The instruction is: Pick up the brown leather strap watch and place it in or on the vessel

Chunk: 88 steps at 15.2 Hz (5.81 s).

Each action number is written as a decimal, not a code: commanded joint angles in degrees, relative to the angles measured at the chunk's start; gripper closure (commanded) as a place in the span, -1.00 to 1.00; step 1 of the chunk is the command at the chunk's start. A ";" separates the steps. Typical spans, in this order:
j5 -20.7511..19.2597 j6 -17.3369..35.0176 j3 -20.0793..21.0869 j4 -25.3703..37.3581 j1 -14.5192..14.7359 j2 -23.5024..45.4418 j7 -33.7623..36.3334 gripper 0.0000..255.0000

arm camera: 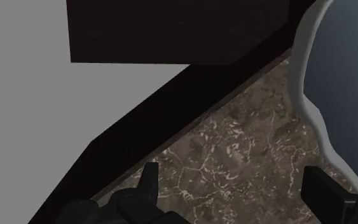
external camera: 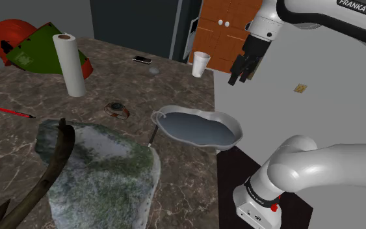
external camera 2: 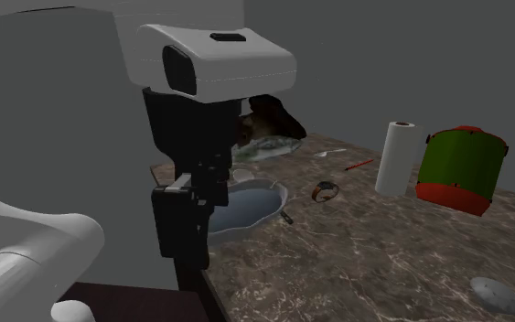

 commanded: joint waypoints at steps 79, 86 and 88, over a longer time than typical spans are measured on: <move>-9.92 7.57 30.05 48.42 13.89 57.18 37.65 1.00; -10.70 1.36 30.22 56.23 14.86 58.92 37.85 1.00; -11.04 -0.55 30.26 58.81 15.25 59.65 37.93 1.00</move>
